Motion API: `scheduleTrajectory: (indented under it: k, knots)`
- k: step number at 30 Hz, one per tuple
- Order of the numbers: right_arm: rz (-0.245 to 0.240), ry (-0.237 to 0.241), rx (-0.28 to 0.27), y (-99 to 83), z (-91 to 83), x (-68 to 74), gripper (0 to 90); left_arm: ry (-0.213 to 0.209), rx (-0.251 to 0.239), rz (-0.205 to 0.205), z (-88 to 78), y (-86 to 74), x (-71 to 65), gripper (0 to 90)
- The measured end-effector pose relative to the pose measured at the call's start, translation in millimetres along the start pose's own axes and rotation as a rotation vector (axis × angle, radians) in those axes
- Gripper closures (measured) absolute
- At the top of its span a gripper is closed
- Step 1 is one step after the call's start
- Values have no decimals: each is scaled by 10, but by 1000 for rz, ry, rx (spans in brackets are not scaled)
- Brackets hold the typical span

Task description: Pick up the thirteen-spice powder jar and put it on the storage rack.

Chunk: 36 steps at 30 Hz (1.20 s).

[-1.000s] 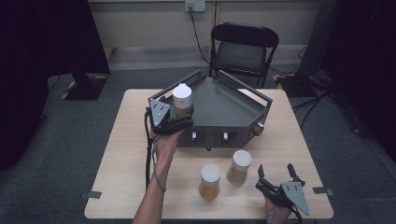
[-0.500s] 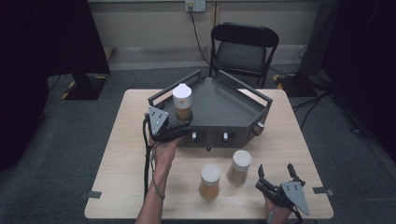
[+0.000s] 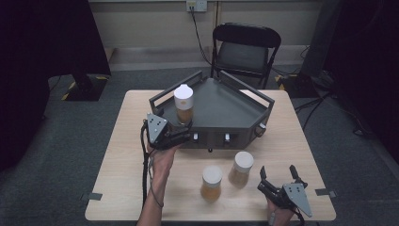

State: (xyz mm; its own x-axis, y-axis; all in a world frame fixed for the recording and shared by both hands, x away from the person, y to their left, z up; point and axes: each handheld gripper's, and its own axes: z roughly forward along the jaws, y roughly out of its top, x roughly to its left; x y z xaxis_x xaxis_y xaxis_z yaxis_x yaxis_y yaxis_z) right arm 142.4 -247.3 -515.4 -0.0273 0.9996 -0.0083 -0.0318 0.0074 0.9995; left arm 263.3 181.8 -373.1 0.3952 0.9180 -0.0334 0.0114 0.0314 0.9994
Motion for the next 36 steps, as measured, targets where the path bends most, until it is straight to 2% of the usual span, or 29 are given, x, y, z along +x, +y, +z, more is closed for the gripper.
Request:
scheduleTrajectory:
  k: [14, 19, 29, 36]
  knots:
    - [0, 0, -1, -2, -1, 1, 11, 1, -21, 1, -177, -72, -44, 1]
    - [0, 0, -1, -2, -1, 1, 11, 12, -28, 11, -243, -98, -54, 0]
    - [-1, -1, -1, -2, -1, 2, 12, 28, -46, 2, -380, -193, -45, 0]
    - [-1, -1, -1, -2, -1, 3, 12, 33, -38, 10, -449, -266, -63, 0]
